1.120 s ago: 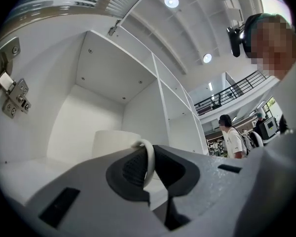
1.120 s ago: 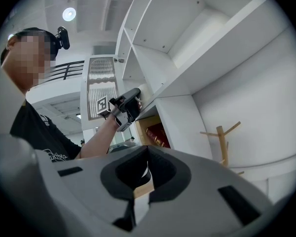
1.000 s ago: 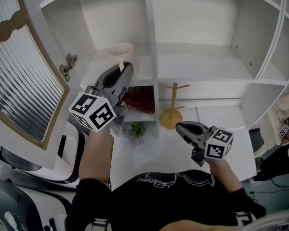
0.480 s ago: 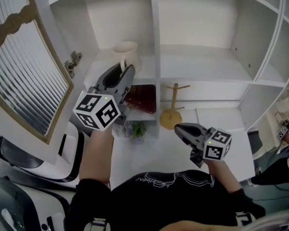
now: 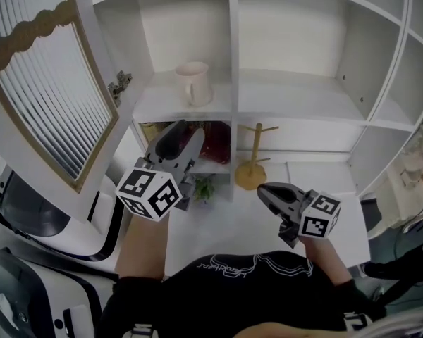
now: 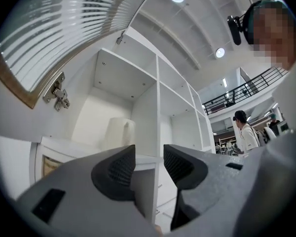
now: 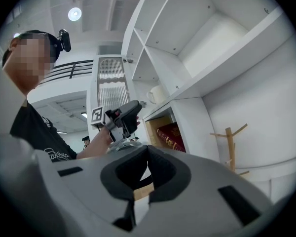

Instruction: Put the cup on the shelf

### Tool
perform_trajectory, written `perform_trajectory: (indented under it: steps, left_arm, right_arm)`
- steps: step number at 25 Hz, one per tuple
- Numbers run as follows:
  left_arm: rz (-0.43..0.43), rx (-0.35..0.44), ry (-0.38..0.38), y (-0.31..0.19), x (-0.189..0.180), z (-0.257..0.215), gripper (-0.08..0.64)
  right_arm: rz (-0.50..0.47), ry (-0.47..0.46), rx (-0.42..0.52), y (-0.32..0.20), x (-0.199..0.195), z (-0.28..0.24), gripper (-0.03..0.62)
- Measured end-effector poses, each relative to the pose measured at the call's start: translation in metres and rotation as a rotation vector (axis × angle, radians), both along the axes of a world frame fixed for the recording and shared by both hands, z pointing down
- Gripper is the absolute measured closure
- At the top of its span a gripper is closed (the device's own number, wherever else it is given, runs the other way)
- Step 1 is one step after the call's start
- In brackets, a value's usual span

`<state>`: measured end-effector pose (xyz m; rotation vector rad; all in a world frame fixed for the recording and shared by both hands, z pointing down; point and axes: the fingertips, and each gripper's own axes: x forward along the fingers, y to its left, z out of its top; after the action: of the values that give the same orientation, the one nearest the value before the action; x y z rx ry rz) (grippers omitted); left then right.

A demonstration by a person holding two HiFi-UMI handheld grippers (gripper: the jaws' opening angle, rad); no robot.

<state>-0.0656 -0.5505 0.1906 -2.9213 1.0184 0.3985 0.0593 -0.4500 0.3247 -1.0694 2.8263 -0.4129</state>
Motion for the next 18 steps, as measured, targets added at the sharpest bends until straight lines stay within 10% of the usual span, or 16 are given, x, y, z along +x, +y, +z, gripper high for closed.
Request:
perform_trajectory:
  steps: [18]
  left_arm:
    - [0.201, -0.282, -0.091, 0.119, 0.026, 0.137, 0.504]
  right_arm:
    - [-0.096, -0.08, 0.012, 0.032, -0.033, -0.001, 0.586]
